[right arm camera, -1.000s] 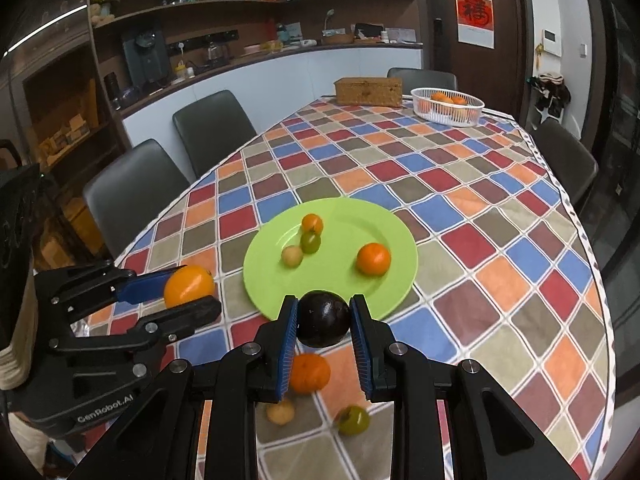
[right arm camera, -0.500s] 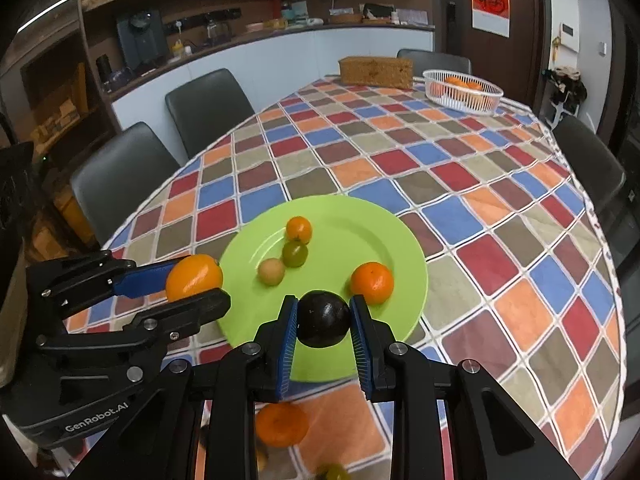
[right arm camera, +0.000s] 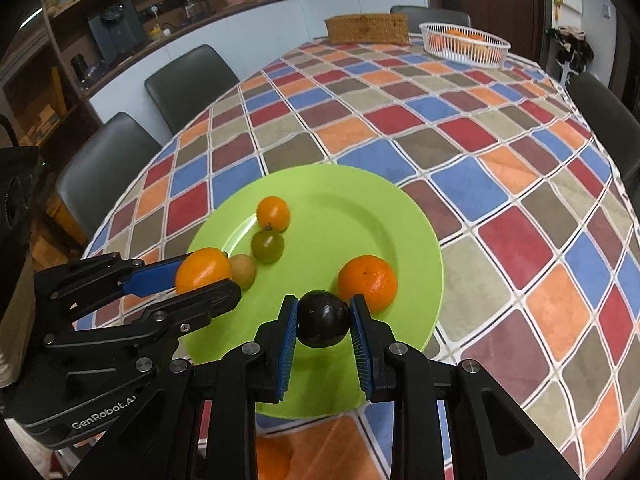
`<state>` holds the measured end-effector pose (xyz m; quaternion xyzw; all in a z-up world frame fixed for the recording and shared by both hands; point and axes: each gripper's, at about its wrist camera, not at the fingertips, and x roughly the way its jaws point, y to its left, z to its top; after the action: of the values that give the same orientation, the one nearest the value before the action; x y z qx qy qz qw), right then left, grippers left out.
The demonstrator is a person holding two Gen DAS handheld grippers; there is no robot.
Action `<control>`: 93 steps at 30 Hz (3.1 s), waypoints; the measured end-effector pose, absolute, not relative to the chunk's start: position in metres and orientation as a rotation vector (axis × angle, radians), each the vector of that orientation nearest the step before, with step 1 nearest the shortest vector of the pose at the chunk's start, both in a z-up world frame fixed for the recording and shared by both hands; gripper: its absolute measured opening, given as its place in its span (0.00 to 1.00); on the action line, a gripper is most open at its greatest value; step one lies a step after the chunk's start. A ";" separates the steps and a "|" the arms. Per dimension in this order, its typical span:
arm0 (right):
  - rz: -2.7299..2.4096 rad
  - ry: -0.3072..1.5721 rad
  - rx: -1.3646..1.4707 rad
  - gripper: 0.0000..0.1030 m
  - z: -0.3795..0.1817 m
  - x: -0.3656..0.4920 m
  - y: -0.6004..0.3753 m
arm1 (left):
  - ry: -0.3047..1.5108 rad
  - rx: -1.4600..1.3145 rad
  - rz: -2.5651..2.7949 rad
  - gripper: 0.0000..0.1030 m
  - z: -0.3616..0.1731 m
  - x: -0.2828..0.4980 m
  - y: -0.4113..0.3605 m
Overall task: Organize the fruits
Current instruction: 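Lower the orange onto the plate and open the left tool while the right tool releases the plum there, then lift both open tools off the plate toward the remaining fruits, then grasp the second dark plum with the left tool while the right tool grasps the green tomato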
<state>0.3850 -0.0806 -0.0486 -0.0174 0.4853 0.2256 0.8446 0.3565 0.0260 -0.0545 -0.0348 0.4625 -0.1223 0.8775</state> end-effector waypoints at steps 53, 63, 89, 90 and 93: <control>0.375 0.776 -0.085 0.43 0.014 0.217 -0.115 | 0.719 0.099 -0.149 0.62 0.018 0.177 0.019; 0.348 0.838 -0.099 0.43 -0.016 0.202 -0.122 | 0.784 0.117 -0.148 0.62 -0.014 0.166 0.015; 0.341 0.975 -0.137 0.43 -0.072 0.213 -0.123 | 0.935 0.192 -0.238 0.62 -0.088 0.184 -0.002; 0.343 0.977 -0.138 0.43 -0.074 0.214 -0.123 | 0.937 0.192 -0.241 0.62 -0.089 0.185 -0.002; 0.346 0.983 -0.139 0.43 -0.076 0.217 -0.122 | 0.941 0.192 -0.248 0.62 -0.093 0.188 -0.003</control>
<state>0.2172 -0.1216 -0.0763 -0.0665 0.4693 0.1653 0.8649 0.1883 -0.0027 -0.0929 0.0920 0.4516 -0.1191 0.8794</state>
